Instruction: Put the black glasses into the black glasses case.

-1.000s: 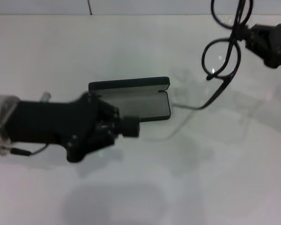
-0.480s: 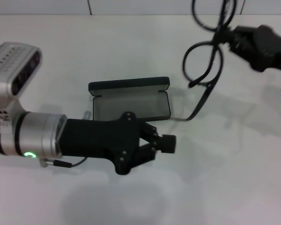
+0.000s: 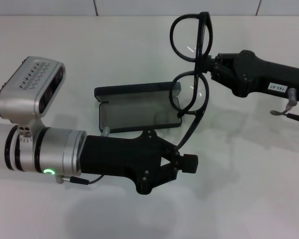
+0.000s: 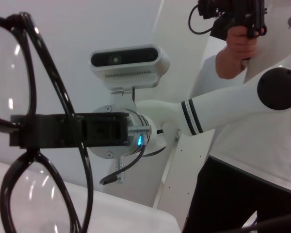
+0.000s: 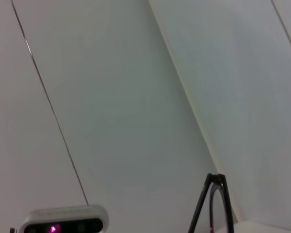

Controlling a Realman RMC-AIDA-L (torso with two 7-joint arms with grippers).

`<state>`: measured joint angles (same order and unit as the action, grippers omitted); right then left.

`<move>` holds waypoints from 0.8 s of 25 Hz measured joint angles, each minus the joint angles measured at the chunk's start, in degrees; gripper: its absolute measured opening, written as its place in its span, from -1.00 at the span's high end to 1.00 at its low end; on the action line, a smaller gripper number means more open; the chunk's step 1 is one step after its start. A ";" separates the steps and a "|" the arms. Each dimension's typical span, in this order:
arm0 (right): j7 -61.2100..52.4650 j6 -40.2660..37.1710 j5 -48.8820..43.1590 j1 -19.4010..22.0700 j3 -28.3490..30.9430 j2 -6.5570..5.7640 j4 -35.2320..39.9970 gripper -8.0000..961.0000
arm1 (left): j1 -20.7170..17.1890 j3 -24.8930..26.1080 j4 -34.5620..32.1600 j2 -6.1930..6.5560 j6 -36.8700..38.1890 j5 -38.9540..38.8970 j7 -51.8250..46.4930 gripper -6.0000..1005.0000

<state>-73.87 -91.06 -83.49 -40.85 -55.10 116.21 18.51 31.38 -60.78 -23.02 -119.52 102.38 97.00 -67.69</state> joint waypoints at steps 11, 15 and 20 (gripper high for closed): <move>0.86 2.23 0.47 -0.25 -4.20 -0.02 -0.61 0.88 | 0.00 0.45 0.08 -0.02 1.71 -0.60 -0.54 0.99; 0.89 2.34 0.58 -0.19 -5.90 -0.03 -0.64 0.87 | 0.01 0.54 0.09 -0.02 1.71 -0.79 -0.54 0.99; 0.91 2.38 0.61 -0.36 -9.37 -0.03 -0.28 0.87 | 0.14 0.58 0.08 0.03 1.35 -1.91 -0.58 0.99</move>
<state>-72.96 -88.68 -82.89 -41.20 -64.47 116.18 18.23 31.52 -60.20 -22.94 -119.49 103.73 95.09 -68.27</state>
